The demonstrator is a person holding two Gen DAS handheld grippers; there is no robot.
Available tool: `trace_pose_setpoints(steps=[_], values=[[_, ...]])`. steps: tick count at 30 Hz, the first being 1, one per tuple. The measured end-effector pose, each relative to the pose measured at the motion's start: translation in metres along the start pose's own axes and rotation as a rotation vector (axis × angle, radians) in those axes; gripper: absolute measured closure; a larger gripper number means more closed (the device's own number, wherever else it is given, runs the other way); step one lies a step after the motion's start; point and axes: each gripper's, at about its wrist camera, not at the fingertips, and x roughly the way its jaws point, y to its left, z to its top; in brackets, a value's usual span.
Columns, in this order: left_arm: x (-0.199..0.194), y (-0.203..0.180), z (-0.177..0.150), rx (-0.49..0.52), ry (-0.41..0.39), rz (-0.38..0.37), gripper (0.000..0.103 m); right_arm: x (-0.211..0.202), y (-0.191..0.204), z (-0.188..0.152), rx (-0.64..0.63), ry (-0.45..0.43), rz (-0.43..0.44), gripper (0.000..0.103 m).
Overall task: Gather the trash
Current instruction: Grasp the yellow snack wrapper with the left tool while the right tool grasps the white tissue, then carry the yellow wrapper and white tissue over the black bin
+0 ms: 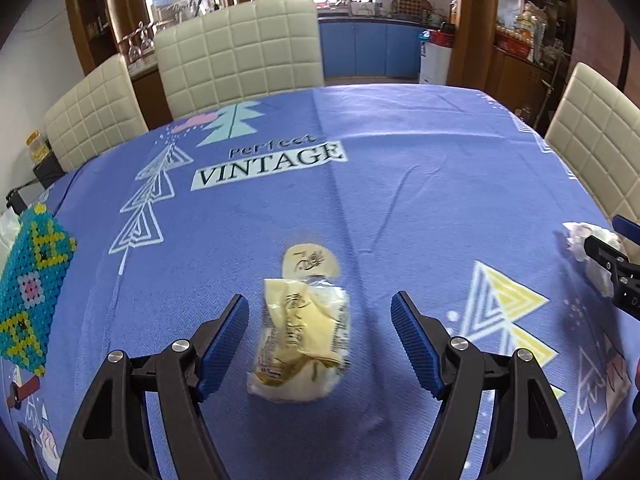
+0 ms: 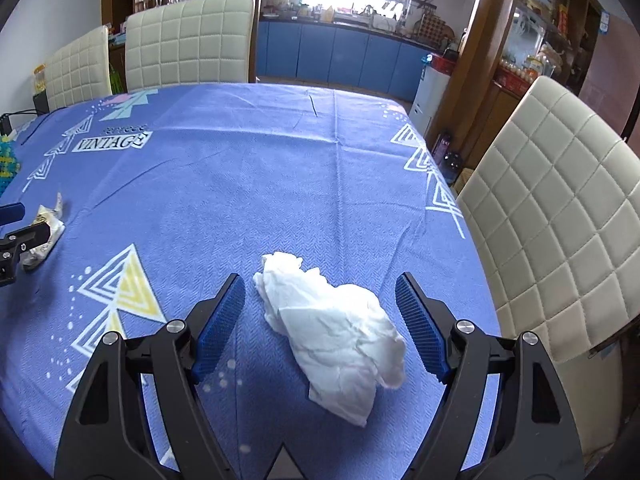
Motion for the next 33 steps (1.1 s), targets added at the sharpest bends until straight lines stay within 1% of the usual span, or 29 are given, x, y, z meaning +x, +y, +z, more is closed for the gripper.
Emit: trace_pose_setpoints(steps=[3, 5, 6, 8, 9, 10, 11, 12, 15, 17, 25, 33], values=[[0.012, 0.008, -0.001, -0.020, 0.019, -0.002, 0.032, 0.011, 0.001, -0.001, 0.008, 0.018, -0.002, 0.027], [0.017, 0.011, -0.002, -0.028, 0.021, -0.005, 0.033, 0.016, 0.004, -0.003, 0.009, 0.031, 0.005, 0.036], [0.019, 0.012, -0.003, -0.032, 0.024, -0.007, 0.040, 0.018, 0.005, -0.004, 0.008, 0.040, 0.007, 0.041], [0.023, 0.015, -0.005, -0.046, 0.045, -0.027, 0.051, 0.021, 0.008, -0.006, 0.013, 0.050, 0.012, 0.056], [0.022, 0.015, -0.005, -0.052, 0.040, -0.024, 0.052, 0.022, 0.008, -0.007, 0.020, 0.058, 0.025, 0.067], [0.022, 0.015, -0.005, -0.057, 0.042, -0.023, 0.054, 0.022, 0.008, -0.008, 0.026, 0.067, 0.037, 0.069], [0.020, 0.015, -0.006, -0.063, 0.043, -0.027, 0.060, 0.021, 0.008, -0.009, 0.029, 0.063, 0.039, 0.071], [0.019, 0.014, -0.006, -0.065, 0.043, -0.030, 0.064, 0.020, 0.009, -0.009, 0.026, 0.062, 0.044, 0.074], [0.011, 0.009, -0.008, -0.060, 0.037, -0.044, 0.071, 0.011, 0.013, -0.011, 0.011, 0.055, 0.053, 0.076], [0.006, 0.004, -0.009, -0.051, 0.033, -0.055, 0.074, 0.005, 0.015, -0.011, 0.002, 0.049, 0.060, 0.078], [-0.026, -0.018, -0.021, 0.000, 0.007, -0.091, 0.075, -0.031, 0.016, -0.023, -0.012, 0.030, 0.078, 0.078], [-0.057, -0.039, -0.044, 0.061, -0.011, -0.120, 0.075, -0.067, 0.013, -0.054, -0.004, 0.028, 0.084, 0.078]])
